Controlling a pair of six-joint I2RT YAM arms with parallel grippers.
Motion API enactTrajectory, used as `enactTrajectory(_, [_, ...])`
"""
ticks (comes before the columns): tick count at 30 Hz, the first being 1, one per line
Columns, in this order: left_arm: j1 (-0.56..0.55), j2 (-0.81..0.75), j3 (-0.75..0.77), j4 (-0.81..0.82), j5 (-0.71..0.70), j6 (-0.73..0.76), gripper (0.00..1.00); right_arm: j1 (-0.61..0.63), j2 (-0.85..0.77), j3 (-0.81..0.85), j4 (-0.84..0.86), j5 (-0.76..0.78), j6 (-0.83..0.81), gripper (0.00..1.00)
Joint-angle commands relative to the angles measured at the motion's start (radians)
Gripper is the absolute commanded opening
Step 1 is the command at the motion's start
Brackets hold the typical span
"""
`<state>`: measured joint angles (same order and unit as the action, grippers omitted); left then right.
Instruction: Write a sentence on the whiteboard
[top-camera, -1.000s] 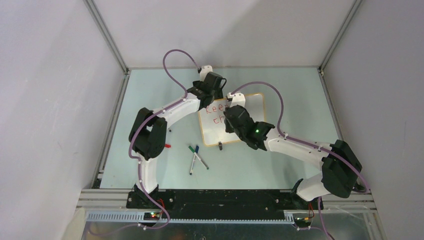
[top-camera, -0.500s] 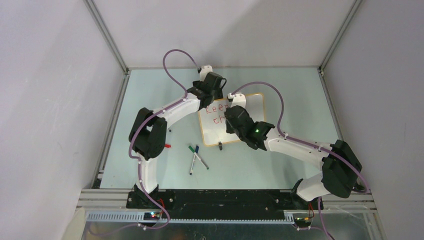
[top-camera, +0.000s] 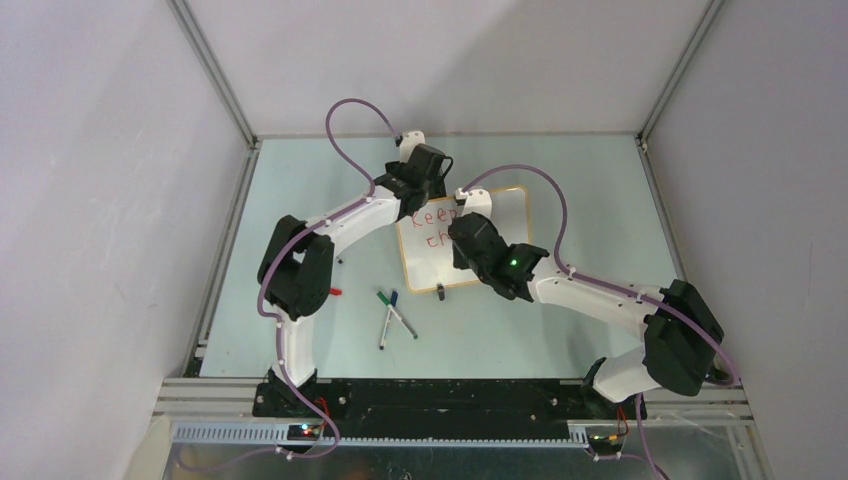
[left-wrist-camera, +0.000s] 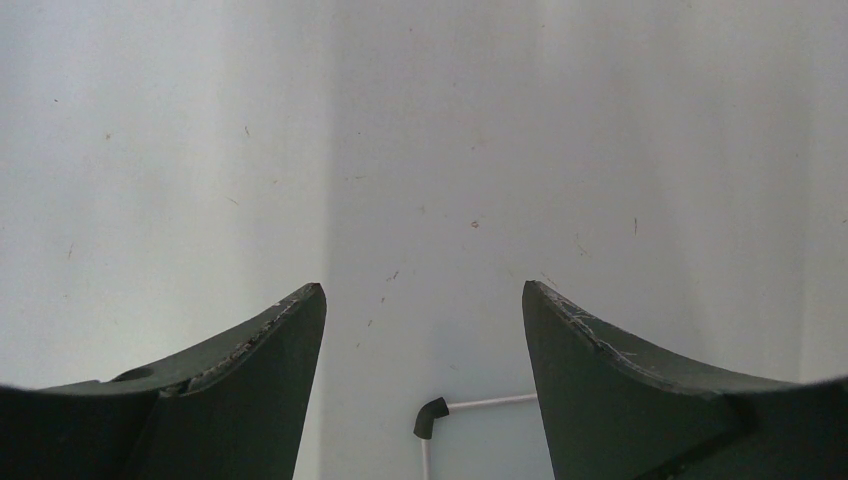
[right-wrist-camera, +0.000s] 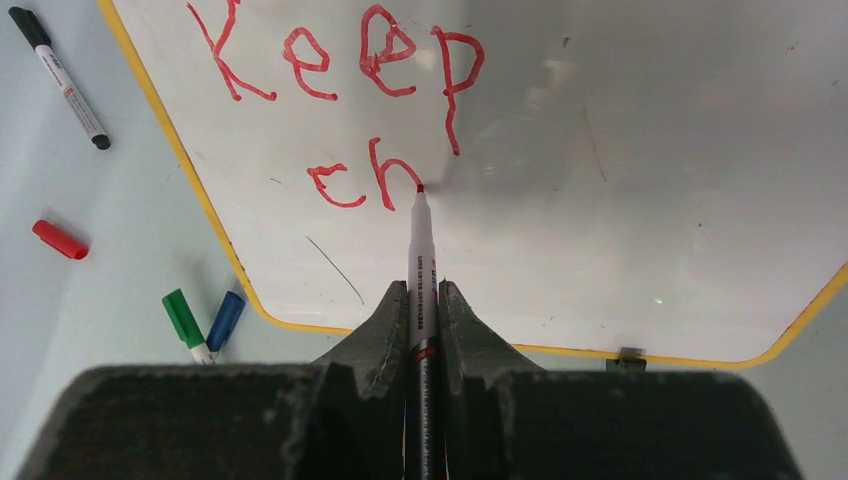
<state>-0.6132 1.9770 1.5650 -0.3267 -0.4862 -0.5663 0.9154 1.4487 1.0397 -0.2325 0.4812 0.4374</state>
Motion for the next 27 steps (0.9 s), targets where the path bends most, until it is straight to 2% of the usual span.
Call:
enactTrajectory(1, [-0.012, -0.006, 0.038, -0.020, -0.015, 0.021, 0.78, 0.005, 0.006, 0.011, -0.029, 0.028, 0.019, 0.00])
enactTrajectory(14, [-0.013, -0.010, 0.037, -0.021, -0.017, 0.023, 0.78, 0.027, -0.023, 0.003, -0.018, 0.043, 0.010, 0.00])
enactTrajectory(27, [-0.012, -0.022, 0.033, -0.016, -0.012, 0.022, 0.79, 0.052, -0.274, -0.128, 0.205, 0.067, -0.105, 0.00])
